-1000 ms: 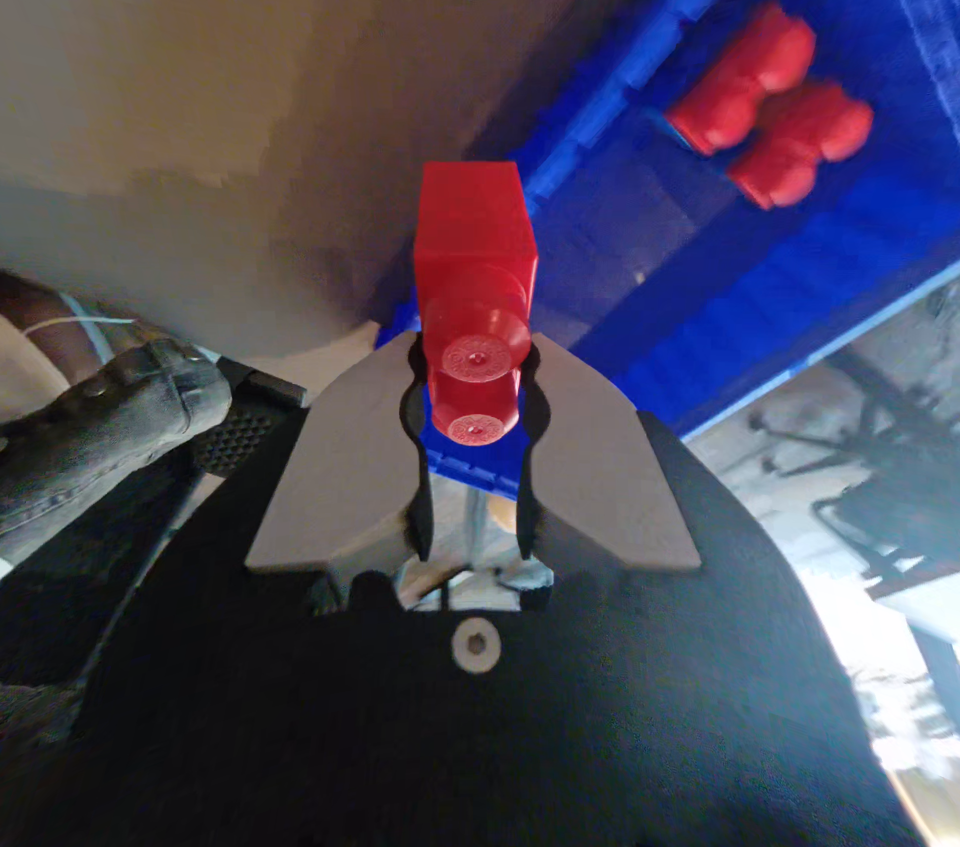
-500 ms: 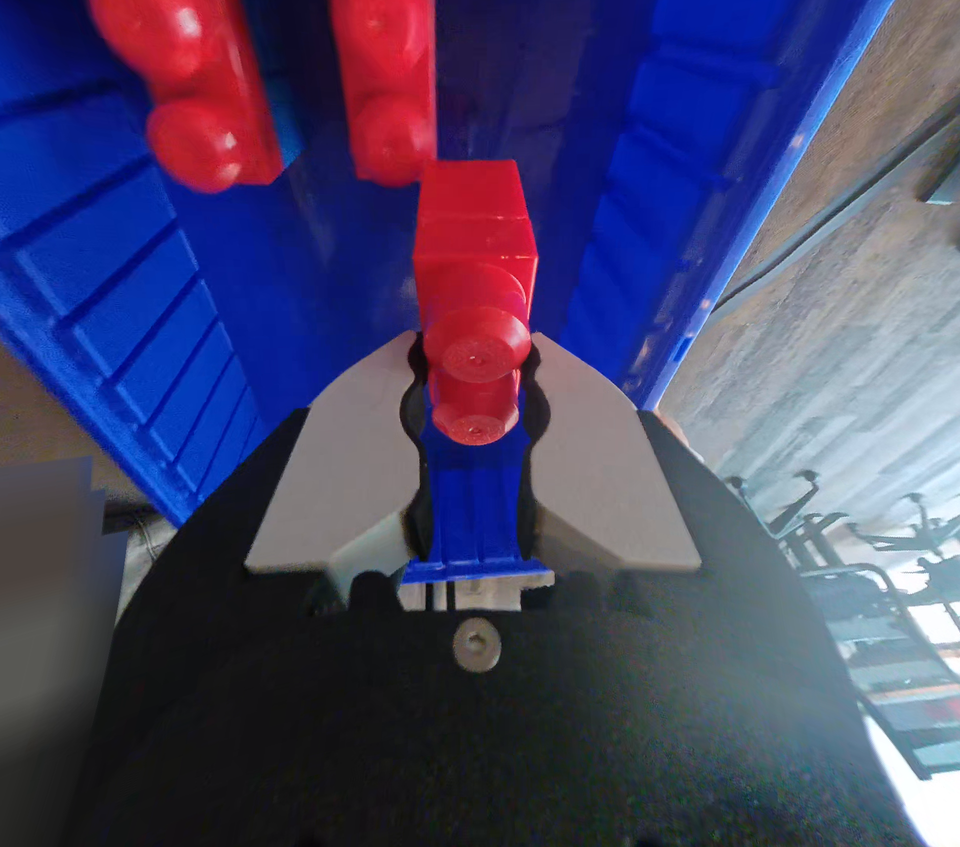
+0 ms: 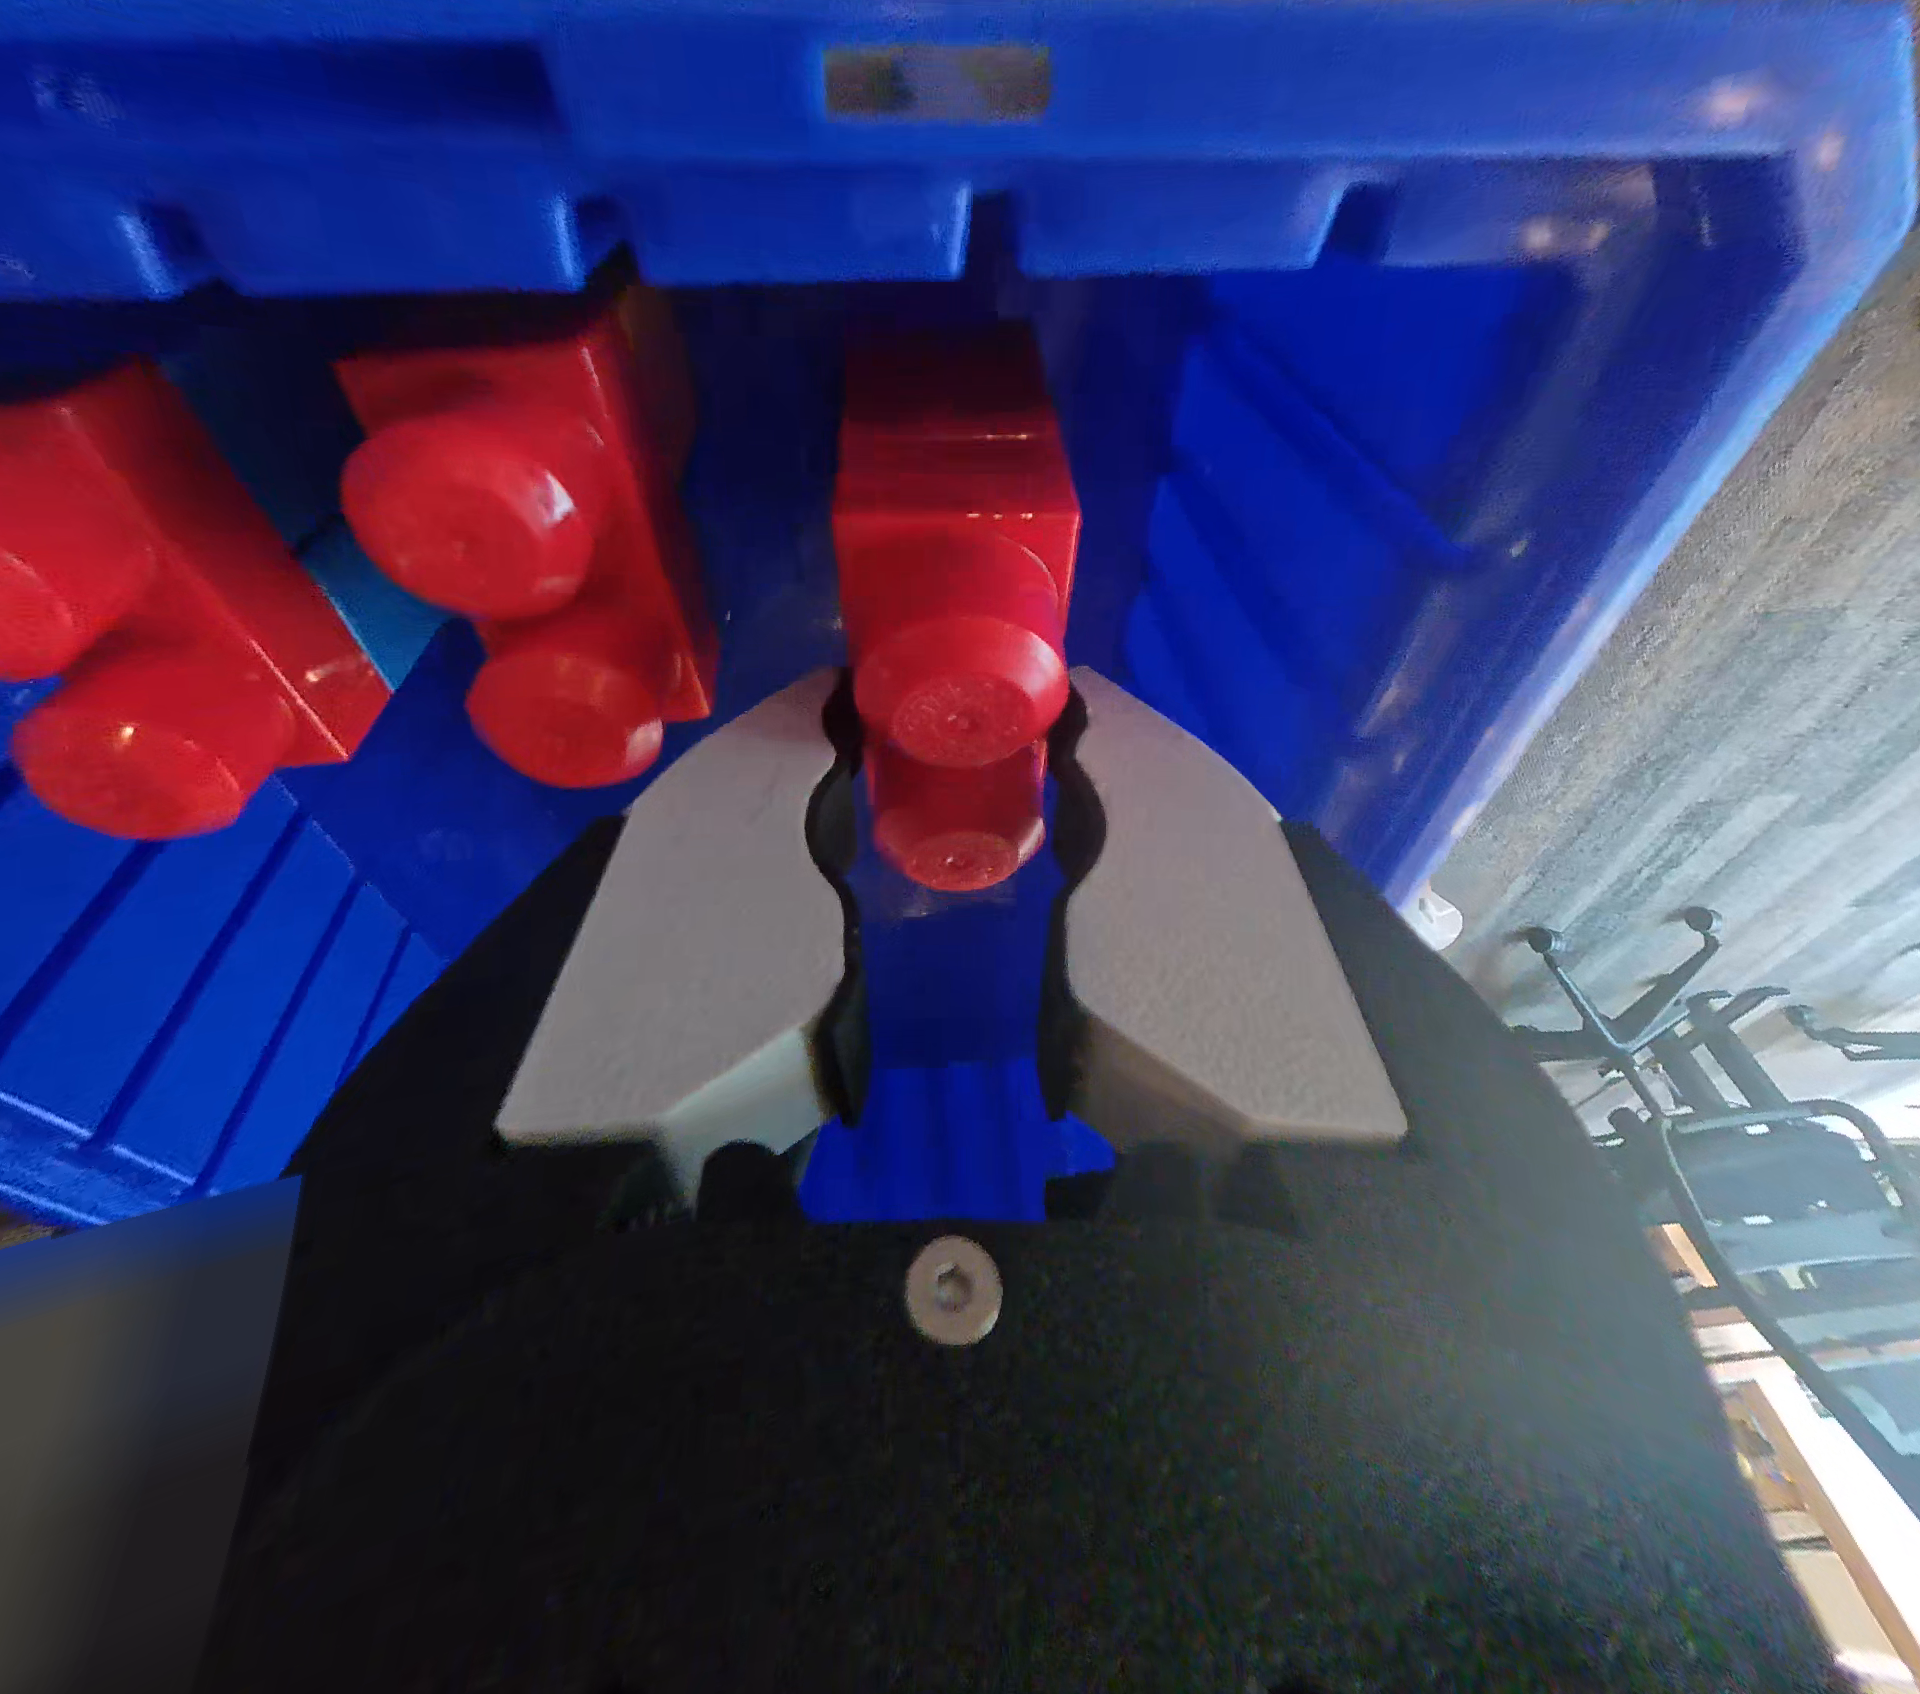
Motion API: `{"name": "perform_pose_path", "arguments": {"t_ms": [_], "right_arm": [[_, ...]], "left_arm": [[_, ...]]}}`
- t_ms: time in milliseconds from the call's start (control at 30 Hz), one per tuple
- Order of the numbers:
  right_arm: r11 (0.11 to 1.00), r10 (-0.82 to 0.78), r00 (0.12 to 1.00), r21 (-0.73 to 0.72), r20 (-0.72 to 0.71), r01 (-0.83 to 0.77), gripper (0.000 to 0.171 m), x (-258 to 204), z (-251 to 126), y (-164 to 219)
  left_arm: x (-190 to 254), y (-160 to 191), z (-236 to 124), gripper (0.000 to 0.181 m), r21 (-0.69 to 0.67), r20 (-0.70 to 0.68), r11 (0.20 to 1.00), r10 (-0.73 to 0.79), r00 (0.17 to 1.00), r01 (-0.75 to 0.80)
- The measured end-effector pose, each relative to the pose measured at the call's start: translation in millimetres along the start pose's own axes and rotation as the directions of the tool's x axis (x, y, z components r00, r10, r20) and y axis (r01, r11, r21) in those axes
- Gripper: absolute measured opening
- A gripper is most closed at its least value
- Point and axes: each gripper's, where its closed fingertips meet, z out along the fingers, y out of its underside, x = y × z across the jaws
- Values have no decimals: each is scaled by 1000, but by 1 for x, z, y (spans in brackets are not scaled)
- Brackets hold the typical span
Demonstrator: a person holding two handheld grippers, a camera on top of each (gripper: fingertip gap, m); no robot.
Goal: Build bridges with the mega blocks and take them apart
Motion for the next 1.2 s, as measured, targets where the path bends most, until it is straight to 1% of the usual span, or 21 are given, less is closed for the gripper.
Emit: {"name": "perform_pose_path", "arguments": {"t_ms": [367, 633, 733, 800, 1000, 1100, 1200], "right_arm": [[999, 18, 1000, 29, 9, -18, 34, 3, 8, -12], [999, 15, 1000, 32, 22, -16, 35, 2, 13, -14], [999, 11, 1000, 36, 25, -11, 43, 1, 14, -14], [999, 5, 1000, 39, 13, -6, 45, 3, 11, -14], [997, -12, 1000, 81, 4, 11, 45, 2, -10, -9], [992, -40, 999, 121, -37, 44, 45, 3, -34, 0], [974, -87, 993, 205, -75, 100, 45, -3, -67, 12]], "left_arm": [[-1, 0, 0, 57, 1, 0, 1000, -8, 1000, 8], [-2, 0, 0, 57, 2, 1, 1000, -18, 1000, 18], [-1, 0, 0, 57, -1, -1, 1000, -16, 1000, 16], [-2, 0, 0, 57, -1, -2, 1000, -17, 1000, 17], [-2, 0, 1, 57, -2, -1, 1000, -18, 1000, 18], [-4, -1, 0, 59, 8, 10, 1000, -23, 1000, 23], [-7, -2, -1, 66, 20, 29, 999, -33, 999, 33]]}}
